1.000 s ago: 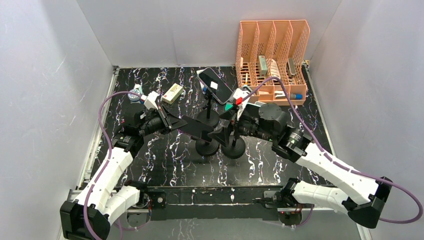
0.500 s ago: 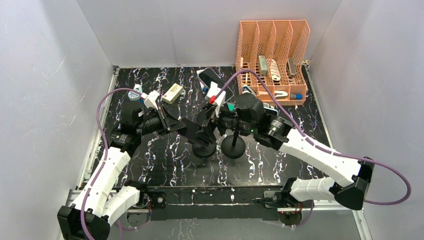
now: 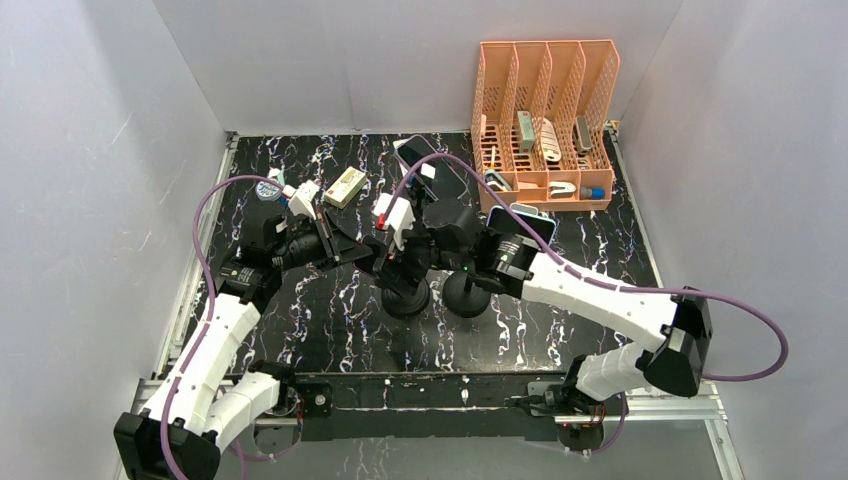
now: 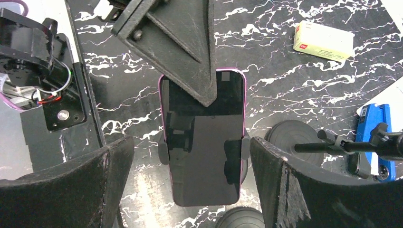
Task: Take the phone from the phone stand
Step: Adjust the phone stand with the phone at the center of the board.
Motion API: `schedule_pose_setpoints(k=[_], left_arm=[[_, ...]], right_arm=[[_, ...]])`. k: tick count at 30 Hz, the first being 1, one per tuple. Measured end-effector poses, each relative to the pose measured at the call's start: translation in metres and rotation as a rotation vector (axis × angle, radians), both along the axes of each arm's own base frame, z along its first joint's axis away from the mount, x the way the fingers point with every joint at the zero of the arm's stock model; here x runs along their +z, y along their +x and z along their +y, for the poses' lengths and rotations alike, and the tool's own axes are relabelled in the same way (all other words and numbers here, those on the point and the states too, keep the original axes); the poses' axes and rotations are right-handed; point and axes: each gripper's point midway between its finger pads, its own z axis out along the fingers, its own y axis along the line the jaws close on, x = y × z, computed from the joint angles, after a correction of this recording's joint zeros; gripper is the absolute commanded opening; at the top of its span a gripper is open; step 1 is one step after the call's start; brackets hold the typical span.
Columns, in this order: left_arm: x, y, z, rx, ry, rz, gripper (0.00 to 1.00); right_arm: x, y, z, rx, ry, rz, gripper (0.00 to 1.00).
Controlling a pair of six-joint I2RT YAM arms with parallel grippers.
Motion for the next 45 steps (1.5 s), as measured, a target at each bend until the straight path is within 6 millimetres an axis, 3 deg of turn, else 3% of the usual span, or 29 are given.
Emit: schedule_pose_setpoints(k=[9, 17, 29, 36, 39, 45], left_arm=[[0.0, -0.001, -0.001, -0.006, -0.002, 0.003, 0.0], [0.0, -0.001, -0.001, -0.007, -0.003, 0.004, 0.0], [0.0, -0.001, -0.001, -0.007, -0.003, 0.004, 0.0], [0.0, -0.001, -0.001, -0.007, -0.003, 0.003, 0.0], [0.0, -0.001, 0.0, -0.006, -0.003, 0.003, 0.09], [0.003, -0.001, -0.001, -0.005, -0.013, 0.0, 0.39]], right_arm=[[-0.012, 0.011, 0.014, -0.018, -0.002, -0.007, 0.99], [-0.005, 0.019, 0.02, -0.046, 0.039, -0.031, 0.99], [-0.035, 0.022, 0.03, -0.045, -0.013, 0.009, 0.99], [-0.038, 0.022, 0.03, -0.055, -0.017, 0.021, 0.81], [-0.039, 0.022, 0.031, -0.055, -0.018, 0.02, 0.72], [-0.039, 0.022, 0.031, -0.053, -0.017, 0.022, 0.58]])
